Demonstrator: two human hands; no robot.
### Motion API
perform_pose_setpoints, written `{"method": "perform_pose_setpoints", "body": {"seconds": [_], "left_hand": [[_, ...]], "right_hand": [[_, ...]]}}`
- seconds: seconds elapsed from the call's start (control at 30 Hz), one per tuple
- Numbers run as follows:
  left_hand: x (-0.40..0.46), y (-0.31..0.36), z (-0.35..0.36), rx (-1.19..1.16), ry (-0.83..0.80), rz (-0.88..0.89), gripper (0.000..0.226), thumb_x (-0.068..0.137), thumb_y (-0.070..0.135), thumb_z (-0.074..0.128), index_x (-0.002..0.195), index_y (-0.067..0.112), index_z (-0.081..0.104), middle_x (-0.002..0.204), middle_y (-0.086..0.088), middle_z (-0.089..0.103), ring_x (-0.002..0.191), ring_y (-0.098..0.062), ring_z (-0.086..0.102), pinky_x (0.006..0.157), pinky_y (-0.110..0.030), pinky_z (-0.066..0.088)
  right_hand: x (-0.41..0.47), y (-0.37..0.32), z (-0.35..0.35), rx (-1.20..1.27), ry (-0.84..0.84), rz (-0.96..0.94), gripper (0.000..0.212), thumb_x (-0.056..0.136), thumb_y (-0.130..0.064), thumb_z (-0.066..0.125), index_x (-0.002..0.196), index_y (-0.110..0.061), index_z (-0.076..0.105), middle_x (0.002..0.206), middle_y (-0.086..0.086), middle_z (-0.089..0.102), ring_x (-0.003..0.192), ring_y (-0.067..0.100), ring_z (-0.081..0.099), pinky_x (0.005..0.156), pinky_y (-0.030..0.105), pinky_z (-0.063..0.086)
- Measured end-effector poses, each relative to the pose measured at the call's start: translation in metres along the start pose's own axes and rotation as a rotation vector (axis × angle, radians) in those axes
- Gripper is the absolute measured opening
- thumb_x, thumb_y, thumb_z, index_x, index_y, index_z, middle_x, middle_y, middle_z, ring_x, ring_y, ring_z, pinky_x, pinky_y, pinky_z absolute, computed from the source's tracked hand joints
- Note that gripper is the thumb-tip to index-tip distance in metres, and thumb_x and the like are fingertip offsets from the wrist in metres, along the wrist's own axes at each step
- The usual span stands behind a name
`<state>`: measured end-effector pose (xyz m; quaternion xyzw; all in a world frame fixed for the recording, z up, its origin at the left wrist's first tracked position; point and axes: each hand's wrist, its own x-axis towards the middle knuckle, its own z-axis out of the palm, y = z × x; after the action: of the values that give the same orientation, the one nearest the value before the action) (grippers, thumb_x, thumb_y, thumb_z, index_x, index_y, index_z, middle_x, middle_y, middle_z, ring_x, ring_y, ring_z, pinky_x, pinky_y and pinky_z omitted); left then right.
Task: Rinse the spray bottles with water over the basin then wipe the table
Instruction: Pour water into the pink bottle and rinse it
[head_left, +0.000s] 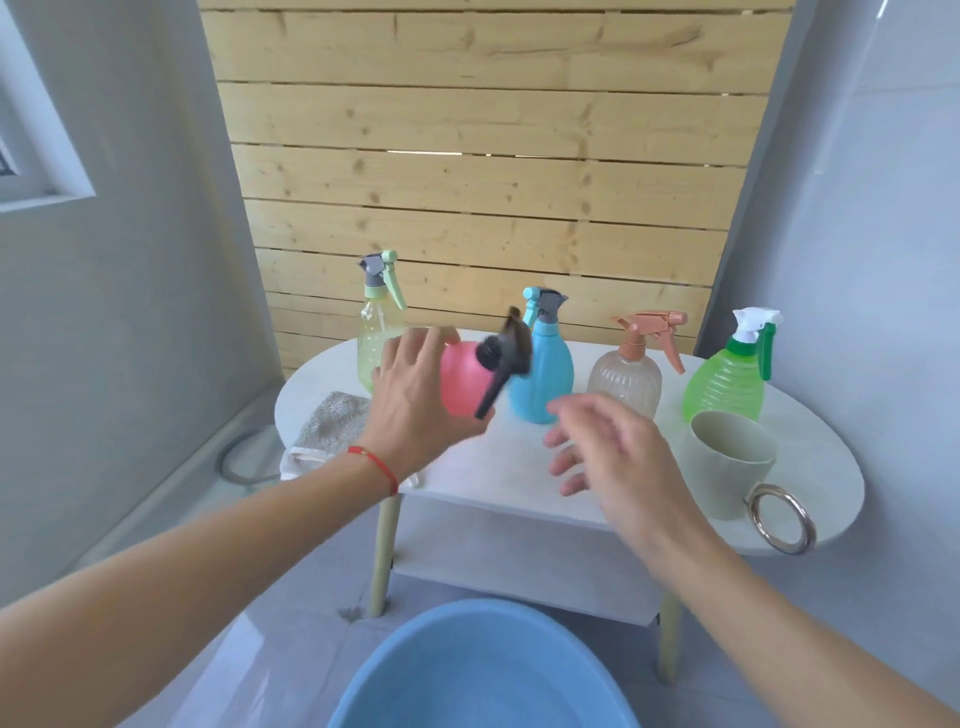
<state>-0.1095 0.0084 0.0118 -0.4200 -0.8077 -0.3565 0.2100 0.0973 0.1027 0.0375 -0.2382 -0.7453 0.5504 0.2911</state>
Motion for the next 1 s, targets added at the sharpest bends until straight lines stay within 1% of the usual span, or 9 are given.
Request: {"method": "perform_pose_setpoints", "body": {"seconds": [0.13, 0.27, 0.43, 0.53, 0.63, 0.73, 0.83, 0.9, 1.0], "left_hand": [[-0.051, 0.010, -0.041, 0.171, -0.106, 0.259, 0.079, 0.058, 0.043, 0.082, 0.126, 0.023, 0.049, 0.121, -0.004, 0.049, 0.106, -0.031, 0.052, 0.086, -0.045, 0.045], [-0.086, 0.007, -0.056, 0.317, -0.152, 0.344, 0.071, 0.058, 0.042, 0.077, 0.123, 0.021, 0.056, 0.119, -0.006, 0.054, 0.103, -0.034, 0.053, 0.075, -0.048, 0.046], [-0.101, -0.006, -0.066, 0.333, -0.244, 0.332, 0.063, 0.059, 0.046, 0.073, 0.116, 0.022, 0.061, 0.117, -0.004, 0.055, 0.097, -0.033, 0.053, 0.073, -0.048, 0.047], [-0.107, -0.010, -0.071, 0.219, -0.361, 0.195, 0.067, 0.055, 0.058, 0.064, 0.115, 0.030, 0.056, 0.114, 0.006, 0.051, 0.091, -0.028, 0.052, 0.073, -0.046, 0.050], [-0.113, -0.012, -0.073, 0.087, -0.447, 0.060, 0.070, 0.050, 0.063, 0.066, 0.112, 0.036, 0.050, 0.105, 0.013, 0.046, 0.090, -0.023, 0.051, 0.076, -0.045, 0.052], [-0.113, -0.011, -0.075, 0.045, -0.448, 0.020, 0.070, 0.049, 0.062, 0.071, 0.111, 0.036, 0.051, 0.104, 0.011, 0.047, 0.091, -0.023, 0.052, 0.075, -0.045, 0.052], [-0.113, -0.009, -0.077, 0.153, -0.446, 0.060, 0.073, 0.050, 0.060, 0.071, 0.115, 0.036, 0.047, 0.113, 0.010, 0.046, 0.096, -0.022, 0.047, 0.078, -0.046, 0.048], [-0.114, -0.007, -0.078, 0.195, -0.424, 0.066, 0.074, 0.051, 0.060, 0.071, 0.117, 0.035, 0.047, 0.116, 0.009, 0.046, 0.096, -0.021, 0.044, 0.078, -0.044, 0.046], [-0.116, -0.004, -0.075, 0.262, -0.372, 0.132, 0.073, 0.051, 0.057, 0.070, 0.116, 0.031, 0.048, 0.115, 0.005, 0.047, 0.094, -0.025, 0.046, 0.075, -0.046, 0.047]], "right_hand": [[-0.002, -0.025, 0.008, 0.266, -0.231, 0.347, 0.055, 0.103, -0.055, 0.043, 0.104, -0.009, 0.072, 0.092, 0.025, 0.076, 0.075, 0.033, 0.070, 0.071, 0.041, 0.057], [-0.008, -0.012, 0.022, -0.174, -0.365, 0.249, 0.043, 0.096, -0.047, 0.068, 0.094, -0.003, 0.065, 0.073, 0.009, 0.077, 0.060, 0.029, 0.062, 0.049, 0.028, 0.049], [-0.015, 0.001, 0.035, -0.297, -0.426, 0.119, 0.029, 0.093, -0.038, 0.072, 0.085, -0.010, 0.068, 0.073, 0.006, 0.076, 0.052, 0.015, 0.061, 0.057, 0.030, 0.048], [-0.016, 0.003, 0.032, -0.497, -0.467, -0.125, 0.014, 0.091, -0.026, 0.076, 0.101, -0.023, 0.066, 0.086, -0.009, 0.074, 0.073, 0.002, 0.068, 0.069, 0.019, 0.050], [-0.016, 0.008, 0.029, -0.584, -0.514, -0.291, 0.030, 0.089, -0.015, 0.076, 0.106, -0.035, 0.063, 0.103, -0.017, 0.068, 0.105, 0.000, 0.059, 0.092, 0.029, 0.050], [-0.021, 0.009, 0.034, -0.468, -0.584, -0.348, 0.036, 0.081, 0.000, 0.070, 0.105, -0.026, 0.065, 0.117, -0.014, 0.060, 0.123, 0.002, 0.051, 0.100, 0.024, 0.047], [-0.027, -0.003, 0.040, -0.208, -0.457, -0.122, 0.035, 0.087, -0.026, 0.063, 0.122, -0.027, 0.063, 0.137, -0.023, 0.045, 0.135, -0.017, 0.037, 0.106, 0.009, 0.036], [-0.025, -0.002, 0.045, -0.005, -0.299, 0.121, 0.031, 0.104, -0.038, 0.051, 0.128, -0.019, 0.058, 0.121, -0.009, 0.060, 0.093, -0.024, 0.059, 0.092, 0.003, 0.043], [-0.024, 0.009, 0.045, 0.150, -0.260, 0.379, 0.016, 0.105, -0.022, 0.055, 0.110, -0.007, 0.051, 0.082, 0.000, 0.060, 0.077, 0.007, 0.067, 0.110, 0.038, 0.049]]}}
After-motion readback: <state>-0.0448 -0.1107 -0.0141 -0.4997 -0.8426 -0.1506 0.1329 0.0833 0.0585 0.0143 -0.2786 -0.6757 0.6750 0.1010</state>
